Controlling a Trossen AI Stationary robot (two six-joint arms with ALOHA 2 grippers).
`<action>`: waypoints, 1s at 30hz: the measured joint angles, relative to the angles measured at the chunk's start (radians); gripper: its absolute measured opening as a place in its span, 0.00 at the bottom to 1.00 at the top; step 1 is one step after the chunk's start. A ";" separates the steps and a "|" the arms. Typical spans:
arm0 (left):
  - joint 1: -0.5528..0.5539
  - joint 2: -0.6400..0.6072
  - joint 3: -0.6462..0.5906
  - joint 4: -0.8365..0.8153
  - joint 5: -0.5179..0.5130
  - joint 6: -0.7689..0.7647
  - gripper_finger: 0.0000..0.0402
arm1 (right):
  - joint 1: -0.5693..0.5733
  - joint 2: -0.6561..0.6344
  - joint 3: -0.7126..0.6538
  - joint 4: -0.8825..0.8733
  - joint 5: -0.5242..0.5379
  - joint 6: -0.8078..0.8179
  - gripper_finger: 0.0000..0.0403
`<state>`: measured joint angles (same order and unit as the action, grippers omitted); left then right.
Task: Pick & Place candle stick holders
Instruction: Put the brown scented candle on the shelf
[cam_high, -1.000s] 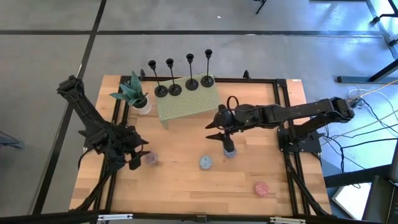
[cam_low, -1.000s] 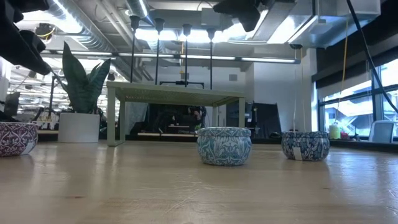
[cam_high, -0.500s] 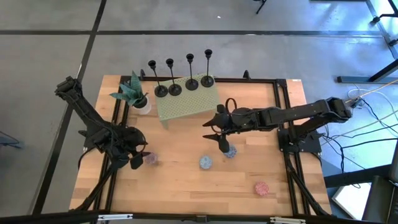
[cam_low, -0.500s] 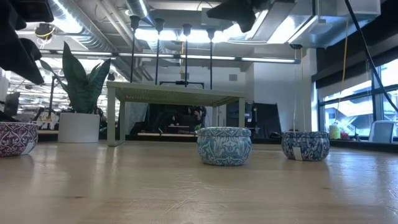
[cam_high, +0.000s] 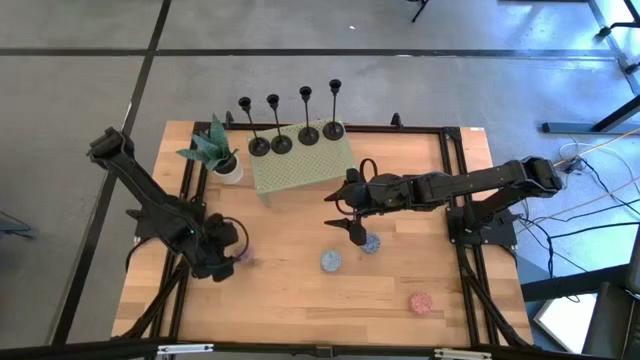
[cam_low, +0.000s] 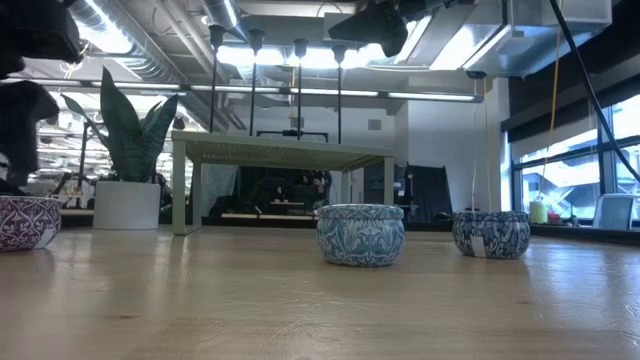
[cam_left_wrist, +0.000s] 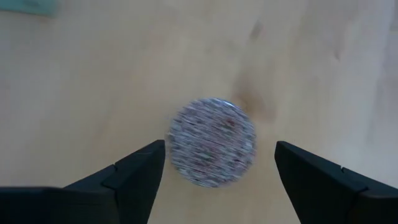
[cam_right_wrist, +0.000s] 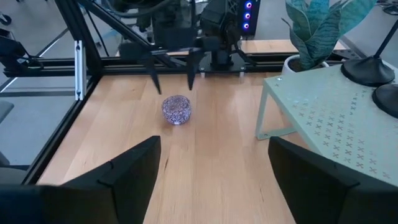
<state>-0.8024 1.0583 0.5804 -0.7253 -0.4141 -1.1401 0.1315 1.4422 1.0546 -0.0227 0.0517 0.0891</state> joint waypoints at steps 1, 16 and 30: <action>0.000 0.011 0.000 0.024 0.016 0.009 0.76 | 0.000 0.000 0.000 0.000 0.000 0.000 0.75; 0.101 0.117 0.000 0.050 0.119 0.112 0.84 | 0.000 0.000 0.000 -0.003 -0.003 0.000 0.75; 0.158 0.216 0.000 0.157 0.191 0.241 0.84 | -0.001 0.000 0.000 -0.003 -0.002 0.000 0.75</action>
<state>-0.6443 1.2739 0.5800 -0.5678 -0.2233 -0.8991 0.1307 1.4420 1.0546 -0.0254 0.0494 0.0887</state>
